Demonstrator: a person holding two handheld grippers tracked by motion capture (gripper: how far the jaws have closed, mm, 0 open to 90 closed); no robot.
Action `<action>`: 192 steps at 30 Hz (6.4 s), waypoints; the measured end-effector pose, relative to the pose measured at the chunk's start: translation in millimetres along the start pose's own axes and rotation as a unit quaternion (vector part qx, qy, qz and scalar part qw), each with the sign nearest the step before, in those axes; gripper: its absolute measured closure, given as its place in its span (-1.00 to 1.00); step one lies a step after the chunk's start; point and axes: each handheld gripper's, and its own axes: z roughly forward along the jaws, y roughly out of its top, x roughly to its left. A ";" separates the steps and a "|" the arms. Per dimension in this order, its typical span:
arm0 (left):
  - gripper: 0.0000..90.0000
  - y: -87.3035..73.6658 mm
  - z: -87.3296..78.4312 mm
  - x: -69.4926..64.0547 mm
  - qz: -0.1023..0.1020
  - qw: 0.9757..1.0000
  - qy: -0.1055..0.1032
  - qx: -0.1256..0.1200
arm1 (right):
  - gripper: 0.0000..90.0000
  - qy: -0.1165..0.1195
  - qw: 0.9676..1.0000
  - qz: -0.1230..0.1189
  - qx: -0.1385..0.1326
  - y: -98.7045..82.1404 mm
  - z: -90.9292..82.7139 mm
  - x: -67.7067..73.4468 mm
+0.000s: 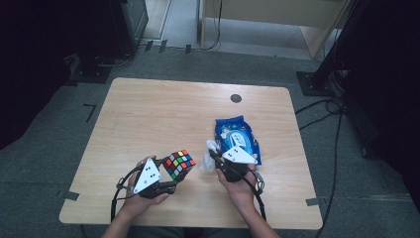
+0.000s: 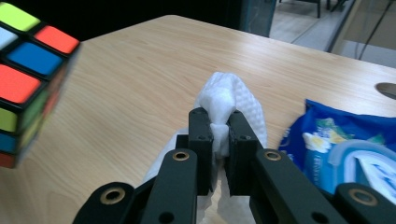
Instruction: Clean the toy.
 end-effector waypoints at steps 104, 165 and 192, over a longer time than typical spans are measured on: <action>-0.47 -10.6 24.1 -23.6 0.092 0.993 0.061 0.044 | -0.24 0.183 0.960 0.199 0.073 23.2 2.0 31.3; -0.24 -7.0 2.7 7.7 0.013 0.999 0.043 0.014 | 0.15 -0.024 0.990 -0.030 0.134 -33.9 44.1 0.0; -0.24 -7.6 11.8 -4.8 0.017 0.999 0.018 0.022 | 0.94 0.152 0.987 0.000 -0.042 37.8 -24.7 34.9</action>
